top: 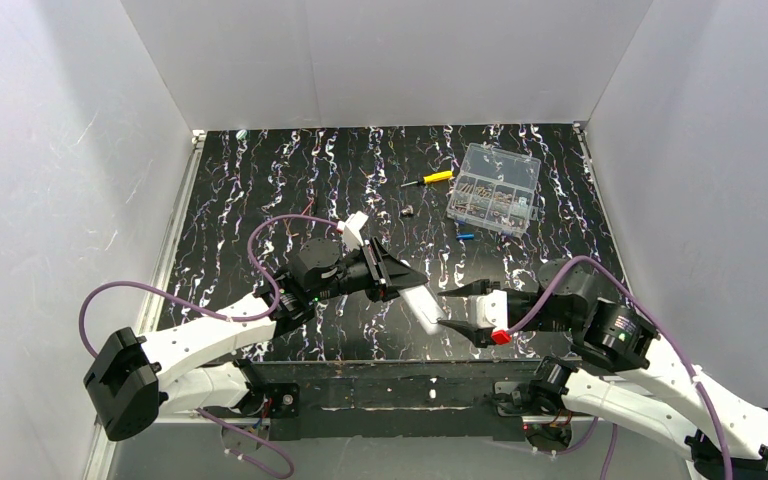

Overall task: Load the batteries into the remote control
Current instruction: Remove the battery cover from the remote control.

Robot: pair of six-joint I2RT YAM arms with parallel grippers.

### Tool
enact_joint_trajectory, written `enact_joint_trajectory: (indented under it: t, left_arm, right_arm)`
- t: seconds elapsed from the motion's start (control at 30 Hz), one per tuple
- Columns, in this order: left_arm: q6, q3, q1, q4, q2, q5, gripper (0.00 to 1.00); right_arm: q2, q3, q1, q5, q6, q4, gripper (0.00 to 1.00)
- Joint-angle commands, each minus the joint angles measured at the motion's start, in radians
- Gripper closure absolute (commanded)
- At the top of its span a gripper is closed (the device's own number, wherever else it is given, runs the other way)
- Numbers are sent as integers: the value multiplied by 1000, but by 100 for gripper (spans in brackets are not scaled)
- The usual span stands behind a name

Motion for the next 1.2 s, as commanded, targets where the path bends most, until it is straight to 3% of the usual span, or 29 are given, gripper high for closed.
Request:
enact_joint_trajectory:
  t: [0.0, 1.17]
  left_arm:
    - [1, 16, -5, 65, -28, 44, 100]
    - [-14, 11, -5, 95, -13, 48, 100]
  right_arm:
    - [-12, 1, -2, 51, -12, 90, 46]
    - [-49, -15, -3, 59, 1, 28, 46]
